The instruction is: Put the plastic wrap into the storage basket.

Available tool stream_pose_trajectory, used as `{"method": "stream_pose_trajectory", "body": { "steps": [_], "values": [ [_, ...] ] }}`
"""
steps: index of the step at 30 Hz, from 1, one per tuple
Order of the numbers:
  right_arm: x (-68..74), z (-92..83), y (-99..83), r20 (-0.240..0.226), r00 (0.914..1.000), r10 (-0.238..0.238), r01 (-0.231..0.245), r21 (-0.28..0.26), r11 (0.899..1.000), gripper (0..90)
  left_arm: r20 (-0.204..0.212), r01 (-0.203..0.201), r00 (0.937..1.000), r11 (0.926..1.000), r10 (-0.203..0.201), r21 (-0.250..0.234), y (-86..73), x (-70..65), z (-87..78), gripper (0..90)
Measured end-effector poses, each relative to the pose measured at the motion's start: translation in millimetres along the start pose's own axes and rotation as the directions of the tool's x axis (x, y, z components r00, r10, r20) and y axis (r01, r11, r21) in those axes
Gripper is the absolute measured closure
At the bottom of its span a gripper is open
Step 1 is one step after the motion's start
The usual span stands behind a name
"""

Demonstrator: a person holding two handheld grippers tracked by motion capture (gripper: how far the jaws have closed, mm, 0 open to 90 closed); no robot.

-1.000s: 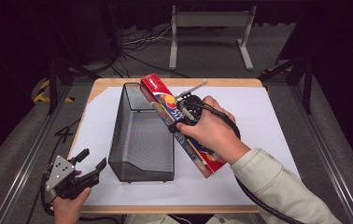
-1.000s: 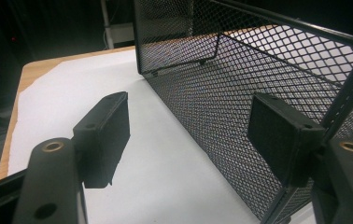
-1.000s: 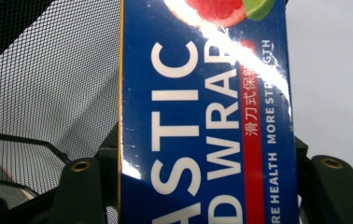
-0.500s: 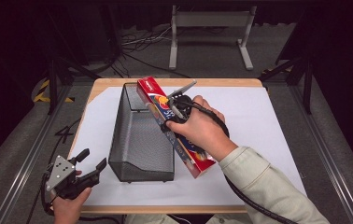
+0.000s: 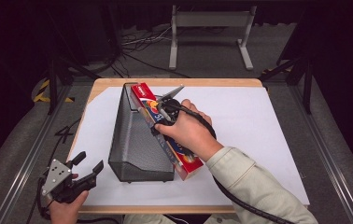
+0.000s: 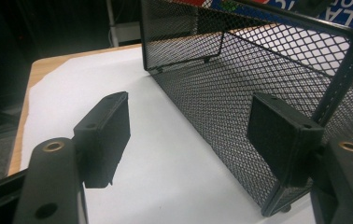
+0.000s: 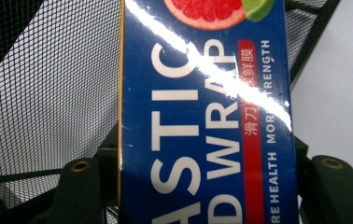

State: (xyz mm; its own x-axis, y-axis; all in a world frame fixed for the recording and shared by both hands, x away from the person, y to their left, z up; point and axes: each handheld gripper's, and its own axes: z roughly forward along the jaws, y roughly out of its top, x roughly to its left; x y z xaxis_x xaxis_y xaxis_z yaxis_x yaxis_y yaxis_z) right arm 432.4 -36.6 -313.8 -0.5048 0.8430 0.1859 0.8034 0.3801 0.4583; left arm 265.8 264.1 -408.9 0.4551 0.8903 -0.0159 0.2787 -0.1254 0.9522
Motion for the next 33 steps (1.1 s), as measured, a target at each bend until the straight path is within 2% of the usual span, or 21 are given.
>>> {"method": "stream_pose_trajectory", "body": {
  "steps": [4, 13, 19, 31, 33],
  "values": [
    [3.4, 9.1, 2.2, 0.004, 1.0, -0.004, 0.004, 0.018, 1.0, 39.4, -0.008, 0.006, 1.0, 1.0, -0.006, -0.001, -2.0, 0.4, -4.0, 30.8],
    [6.1, 25.8, 5.8, 0.001, 0.9993, 0.036, -0.036, 0.072, 0.997, 39.4, -0.008, -0.003, 1.0, 1.0, 0.003, 0.003, -3.4, -1.0, -6.9, 30.7],
    [9.7, 36.0, 9.8, 0.011, 0.9986, 0.052, -0.053, 0.126, 0.991, 39.4, -0.008, -0.014, 0.9999, 0.9999, 0.014, 0.004, -2.9, -3.3, -7.1, 30.7],
    [12.1, 51.4, 14.8, 0.037, 0.9948, 0.095, -0.1, 0.178, 0.979, 38.9, 0.003, -0.022, 0.9998, 0.9997, 0.022, 0.004, -2.1, -3.6, -3.8, 30.7],
    [11.6, 54.1, 15.2, 0.05, 0.995, 0.086, -0.094, 0.185, 0.978, 38.7, 0.004, -0.024, 0.9997, 0.9997, 0.024, 0.007, -2.0, -3.9, -3.6, 30.7]
  ]
}}
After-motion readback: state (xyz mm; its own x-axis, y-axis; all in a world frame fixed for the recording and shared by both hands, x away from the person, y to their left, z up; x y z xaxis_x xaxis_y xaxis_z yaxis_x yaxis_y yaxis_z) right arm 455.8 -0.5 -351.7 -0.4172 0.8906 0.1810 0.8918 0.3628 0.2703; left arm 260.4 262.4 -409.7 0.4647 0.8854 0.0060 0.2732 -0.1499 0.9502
